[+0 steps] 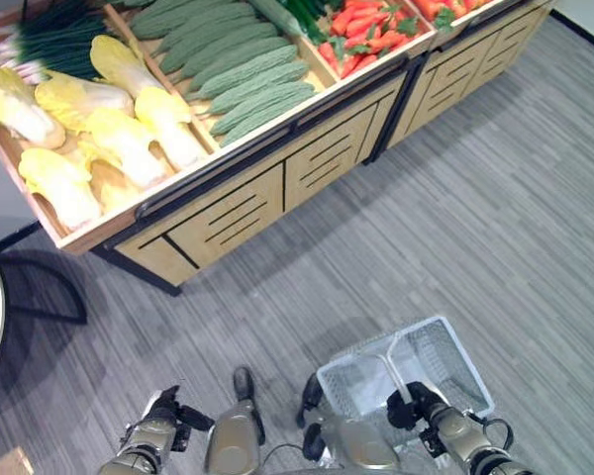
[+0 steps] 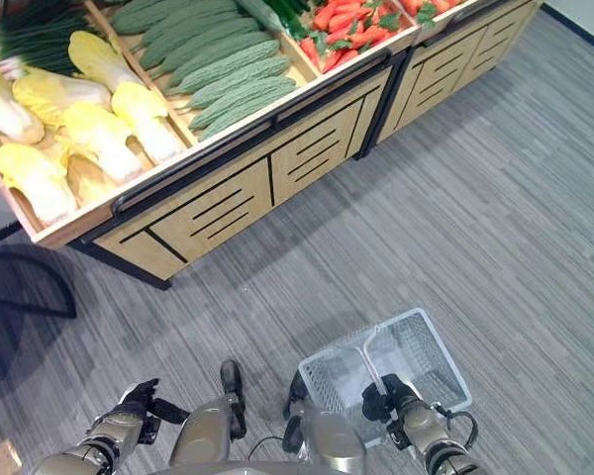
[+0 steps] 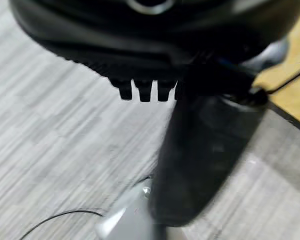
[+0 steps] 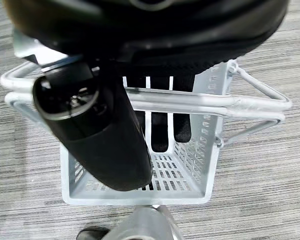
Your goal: Get the vegetables into the basket
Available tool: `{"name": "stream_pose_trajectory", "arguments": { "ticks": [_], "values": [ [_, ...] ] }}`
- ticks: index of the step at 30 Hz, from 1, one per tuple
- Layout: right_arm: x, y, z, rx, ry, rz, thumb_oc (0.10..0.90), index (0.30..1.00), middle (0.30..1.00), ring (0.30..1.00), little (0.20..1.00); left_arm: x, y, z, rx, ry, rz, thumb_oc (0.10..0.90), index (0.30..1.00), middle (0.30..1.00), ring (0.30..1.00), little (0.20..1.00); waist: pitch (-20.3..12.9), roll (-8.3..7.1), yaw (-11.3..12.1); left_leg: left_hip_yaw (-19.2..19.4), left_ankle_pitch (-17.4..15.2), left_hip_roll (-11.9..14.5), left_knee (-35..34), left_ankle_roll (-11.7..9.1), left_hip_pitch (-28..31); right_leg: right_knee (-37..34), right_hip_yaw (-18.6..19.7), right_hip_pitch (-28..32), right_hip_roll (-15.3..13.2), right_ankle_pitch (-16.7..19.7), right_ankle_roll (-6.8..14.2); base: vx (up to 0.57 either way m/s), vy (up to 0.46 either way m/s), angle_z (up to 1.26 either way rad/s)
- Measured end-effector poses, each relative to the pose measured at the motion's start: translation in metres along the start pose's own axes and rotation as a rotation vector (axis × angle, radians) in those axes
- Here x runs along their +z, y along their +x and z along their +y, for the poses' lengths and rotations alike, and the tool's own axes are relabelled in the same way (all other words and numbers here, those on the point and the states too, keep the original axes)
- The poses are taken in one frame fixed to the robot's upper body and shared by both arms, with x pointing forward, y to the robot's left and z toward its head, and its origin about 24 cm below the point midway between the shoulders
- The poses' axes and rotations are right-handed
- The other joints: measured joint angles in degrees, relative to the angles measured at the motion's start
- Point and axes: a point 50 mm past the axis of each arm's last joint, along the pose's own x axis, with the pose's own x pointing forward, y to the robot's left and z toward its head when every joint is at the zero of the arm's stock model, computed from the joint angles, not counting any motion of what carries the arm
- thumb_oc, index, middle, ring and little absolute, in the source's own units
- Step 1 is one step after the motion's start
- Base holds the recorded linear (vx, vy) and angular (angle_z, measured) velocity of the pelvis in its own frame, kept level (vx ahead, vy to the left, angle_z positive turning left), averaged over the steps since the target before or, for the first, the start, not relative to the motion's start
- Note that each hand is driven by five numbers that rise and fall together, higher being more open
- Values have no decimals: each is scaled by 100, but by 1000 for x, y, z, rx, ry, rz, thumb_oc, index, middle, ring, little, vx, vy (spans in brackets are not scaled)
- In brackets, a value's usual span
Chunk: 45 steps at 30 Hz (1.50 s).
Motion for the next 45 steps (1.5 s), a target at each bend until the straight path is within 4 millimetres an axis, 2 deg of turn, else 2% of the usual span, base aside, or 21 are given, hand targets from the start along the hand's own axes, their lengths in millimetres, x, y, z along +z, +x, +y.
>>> {"name": "stream_pose_trajectory", "arguments": {
  "ticks": [1, 4, 7, 9, 12, 13, 14, 15, 16, 18, 21, 24, 25, 26, 30, 35, 38, 40, 41, 43, 45],
  "values": [
    [2, 1, 0, -2, 9, -4, 400, 300, 300, 300, 300, -5, -1, -3, -7, -8, 13, 900, 1000, 1000, 1000, 1000, 1, 4, 46, -167, -3, -27, -21, 28, 129, 24, 94, 6, 27, -2, 3, 66, 180, -27],
    [4, 1, 2, -1, 24, -10, 400, 300, 300, 300, 300, -9, -2, -8, -22, -18, 18, 900, 1000, 1000, 1000, 1000, 1, 4, 97, -380, 337, -167, -165, 222, 320, 164, 344, 34, -6, -6, 44, 71, 362, -46],
    [-8, -1, 1, -5, 26, 40, 400, 300, 300, 300, 300, -4, -2, -15, -38, -15, -2, 900, 1000, 1000, 1000, 1000, -16, 43, 85, -337, 243, -353, -167, 394, 521, 546, 449, 44, -245, -116, 192, 22, 323, -16],
    [-16, -2, 2, -5, 29, 61, 400, 300, 300, 300, 300, -1, -2, -16, -42, -16, -13, 900, 1000, 1000, 1000, 1000, -40, 65, 85, -348, 230, -423, -149, 435, 598, 739, 553, 12, -348, -144, 201, -3, 284, 8],
    [-22, -3, -2, -16, 45, 82, 400, 300, 300, 300, 300, 9, -1, -15, -44, -17, -39, 900, 1000, 1000, 1000, 1000, -23, 123, 107, -388, 153, -550, -137, 582, 680, 1966, 744, -450, -644, -351, 345, -6, 212, 16],
    [-25, -4, -2, -18, 47, 94, 400, 300, 300, 300, 300, 12, -1, -14, -43, -8, -45, 900, 1000, 1000, 1000, 1000, -21, 152, 89, -478, 128, -593, -112, 629, 768, 2709, 897, -704, -800, -582, 438, -23, 165, 41],
    [-28, -5, -2, -14, 52, 99, 400, 300, 300, 300, 300, 18, 0, -13, -41, 37, -70, 900, 1000, 1000, 1000, 1000, 0, 211, 75, -636, 14, -690, -43, 792, 838, 3220, 1249, -922, -823, -731, 532, -18, 196, 58],
    [-31, -6, 0, -9, 53, 105, 400, 300, 300, 300, 300, 18, -1, -13, -44, 81, -77, 900, 1000, 1000, 1000, 1000, -13, 189, 66, -708, 2, -773, -57, 821, 916, 3474, 1672, -1031, -840, -740, 550, 4, 34, 61],
    [-32, -6, 2, -1, 50, 104, 400, 300, 300, 300, 300, 20, -1, -13, -43, 91, -89, 900, 1000, 1000, 1000, 1000, -40, 191, 70, -732, -1, -839, -56, 824, 940, 3473, 1784, -1051, -872, -739, 571, 6, 31, 54],
    [-32, -6, 4, 2, 50, 104, 400, 300, 300, 300, 300, 24, -1, -13, -38, 86, -106, 900, 1000, 1000, 1000, 1000, -101, 349, 77, -1014, 2, -875, -75, 830, 937, 2619, 2081, -1046, -754, -681, 659, 6, -35, 51],
    [-35, -7, 6, 8, 48, 109, 400, 300, 300, 300, 300, 21, 0, -12, -30, 85, -91, 900, 1000, 1000, 1000, 1000, -156, 441, 62, -1258, -3, -878, -75, 824, 988, 1405, 2584, -855, -565, -514, 810, 41, -111, 44],
    [-40, -8, 11, 21, 44, 127, 400, 300, 300, 300, 300, 12, -1, -12, -26, 86, -69, 900, 1000, 1000, 1000, 1000, -262, 318, 96, -1556, -22, -887, -85, 747, 1135, 778, 2306, -568, -665, 102, 766, 50, -179, 64],
    [-45, -10, 16, 33, 39, 146, 400, 300, 300, 300, 300, 8, -1, -12, -25, 86, -61, 900, 1000, 1000, 1000, 1000, -386, 236, 105, -1653, -36, -896, -100, 687, 1148, 736, 2217, -466, -711, 200, 736, 58, -208, 70],
    [-52, -11, 24, 56, 36, 177, 400, 300, 300, 300, 300, -4, -2, -10, -18, 89, -34, 900, 1000, 1000, 1000, 1000, -600, 77, 201, -1779, -51, -897, -157, 546, 1169, 532, 2169, -310, -733, 597, 684, 57, -224, 44],
    [-46, -9, 21, 42, 33, 159, 400, 300, 300, 300, 300, -18, -5, -18, -30, 55, -3, 900, 1000, 1000, 1000, 1000, -642, 103, 232, -2060, -37, -554, -126, 266, 1068, 130, 1811, -57, -428, 763, 483, 28, -221, 33],
    [-40, -7, 14, 17, 27, 142, 400, 300, 300, 300, 300, 4, -10, -40, -81, -56, -100, 900, 1000, 1000, 1000, 1000, -656, 167, 351, -2416, 50, -351, -140, 75, 924, -20, 1412, 40, -244, 716, 315, -10, -137, 40],
    [-45, -10, 10, -3, 29, 140, 400, 300, 300, 300, 300, 41, -26, -47, -122, -171, -310, 900, 1000, 1000, 1000, 1000, -638, 272, 392, -2735, 122, -301, -237, 56, 822, -20, 1113, 47, -215, 688, 276, -21, -93, 55],
    [-50, -14, -8, -64, 85, 130, 400, 300, 300, 300, 300, 75, -73, -38, -170, -259, -616, 900, 1000, 1000, 1000, 1000, -559, 511, 444, -2944, 212, -279, -332, 37, 874, -21, 898, 156, -208, 644, 252, -7, -61, 42],
    [-46, -14, -14, -76, 85, 107, 400, 300, 300, 300, 300, 78, -90, -20, -146, -253, -688, 900, 1000, 1000, 1000, 1000, -572, 577, 505, -2934, 248, -262, -330, -16, 900, -22, 901, 163, -192, 642, 253, 7, -35, 13],
    [-55, -19, -12, -90, 123, 109, 400, 300, 300, 300, 300, 81, -121, 16, -64, -263, -830, 900, 1000, 1000, 1000, 1000, -562, 571, 539, -2974, 265, -270, -333, -45, 921, -22, 853, 205, -182, 609, 260, 21, -7, 9],
    [-70, -22, -13, -112, 132, 168, 400, 300, 300, 300, 300, 88, -117, 41, 99, -403, -897, 900, 1000, 1000, 1000, 1000, -605, 658, 658, -2993, 253, -291, -324, -29, 932, -21, 833, 231, -226, 590, 266, 60, 11, 10]
  ]
}}
